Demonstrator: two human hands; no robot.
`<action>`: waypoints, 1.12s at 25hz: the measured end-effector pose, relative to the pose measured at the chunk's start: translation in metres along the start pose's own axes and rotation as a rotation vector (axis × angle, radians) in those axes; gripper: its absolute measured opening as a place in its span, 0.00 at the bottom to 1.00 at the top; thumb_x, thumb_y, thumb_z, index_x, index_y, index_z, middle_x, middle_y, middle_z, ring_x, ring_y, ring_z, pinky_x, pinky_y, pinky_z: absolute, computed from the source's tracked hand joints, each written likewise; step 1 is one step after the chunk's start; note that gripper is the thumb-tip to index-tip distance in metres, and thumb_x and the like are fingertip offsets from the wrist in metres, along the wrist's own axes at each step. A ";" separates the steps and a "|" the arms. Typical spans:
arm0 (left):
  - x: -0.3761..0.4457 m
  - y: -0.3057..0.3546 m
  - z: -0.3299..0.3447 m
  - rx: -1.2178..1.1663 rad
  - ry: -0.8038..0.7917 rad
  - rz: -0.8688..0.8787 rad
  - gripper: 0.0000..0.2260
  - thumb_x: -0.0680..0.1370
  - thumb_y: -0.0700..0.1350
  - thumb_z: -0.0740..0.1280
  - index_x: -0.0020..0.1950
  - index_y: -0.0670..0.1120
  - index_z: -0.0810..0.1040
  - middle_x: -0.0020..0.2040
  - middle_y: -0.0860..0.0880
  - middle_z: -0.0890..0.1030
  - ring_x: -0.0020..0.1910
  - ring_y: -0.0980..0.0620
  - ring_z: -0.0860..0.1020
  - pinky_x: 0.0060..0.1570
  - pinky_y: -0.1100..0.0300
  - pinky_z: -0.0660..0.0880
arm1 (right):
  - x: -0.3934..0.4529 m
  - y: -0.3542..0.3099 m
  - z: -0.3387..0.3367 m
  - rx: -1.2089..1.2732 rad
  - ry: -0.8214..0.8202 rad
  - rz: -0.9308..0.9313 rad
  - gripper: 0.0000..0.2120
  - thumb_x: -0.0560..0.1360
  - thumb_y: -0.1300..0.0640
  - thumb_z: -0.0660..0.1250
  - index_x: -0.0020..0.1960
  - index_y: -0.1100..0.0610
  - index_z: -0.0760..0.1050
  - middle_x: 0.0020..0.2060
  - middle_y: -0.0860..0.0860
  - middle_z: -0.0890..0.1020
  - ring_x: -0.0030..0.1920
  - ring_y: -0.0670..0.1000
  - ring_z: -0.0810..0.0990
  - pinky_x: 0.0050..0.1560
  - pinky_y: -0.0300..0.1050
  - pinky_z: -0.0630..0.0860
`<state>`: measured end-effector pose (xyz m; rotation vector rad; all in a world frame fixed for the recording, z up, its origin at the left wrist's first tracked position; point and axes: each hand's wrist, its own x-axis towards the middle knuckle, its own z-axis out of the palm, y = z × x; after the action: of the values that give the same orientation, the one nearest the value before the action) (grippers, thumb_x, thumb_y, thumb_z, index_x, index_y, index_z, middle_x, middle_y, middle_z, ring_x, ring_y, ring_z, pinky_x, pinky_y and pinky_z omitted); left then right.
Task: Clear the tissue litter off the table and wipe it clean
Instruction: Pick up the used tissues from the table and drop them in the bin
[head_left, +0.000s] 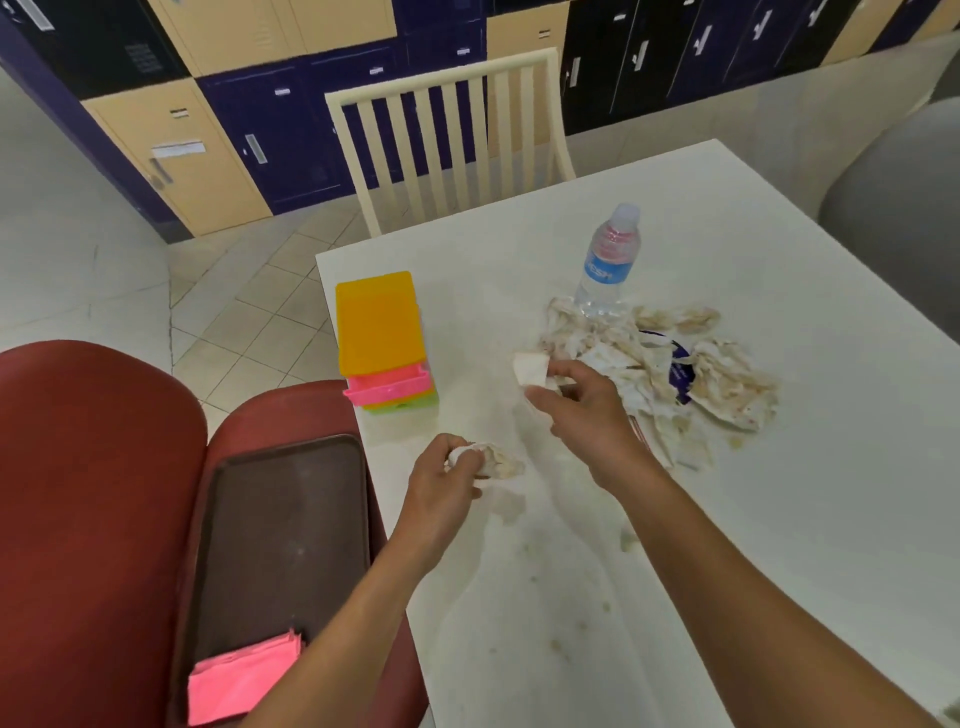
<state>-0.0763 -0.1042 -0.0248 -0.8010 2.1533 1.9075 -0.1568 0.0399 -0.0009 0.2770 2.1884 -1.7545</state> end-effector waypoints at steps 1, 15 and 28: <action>-0.011 0.001 0.006 -0.027 -0.014 0.005 0.07 0.78 0.38 0.62 0.39 0.44 0.72 0.52 0.48 0.82 0.49 0.49 0.80 0.44 0.59 0.78 | -0.019 0.001 -0.013 0.048 0.005 0.023 0.10 0.73 0.54 0.71 0.51 0.43 0.76 0.45 0.47 0.81 0.46 0.49 0.79 0.50 0.47 0.76; -0.179 -0.028 0.181 -0.008 -0.599 -0.215 0.06 0.73 0.45 0.59 0.37 0.47 0.70 0.40 0.45 0.75 0.32 0.51 0.69 0.33 0.58 0.64 | -0.283 0.180 -0.243 0.154 0.523 0.262 0.10 0.72 0.52 0.72 0.52 0.46 0.78 0.45 0.50 0.81 0.42 0.51 0.79 0.43 0.46 0.74; -0.261 -0.125 0.297 0.708 -0.674 0.220 0.13 0.68 0.47 0.77 0.41 0.50 0.72 0.46 0.51 0.80 0.42 0.52 0.78 0.41 0.59 0.74 | -0.349 0.324 -0.276 -0.591 0.297 0.446 0.22 0.75 0.53 0.64 0.69 0.49 0.70 0.67 0.55 0.68 0.67 0.57 0.68 0.65 0.48 0.68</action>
<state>0.1369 0.2486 -0.0686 0.1925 2.2292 1.0732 0.2447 0.3991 -0.1147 0.8339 2.4763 -0.8302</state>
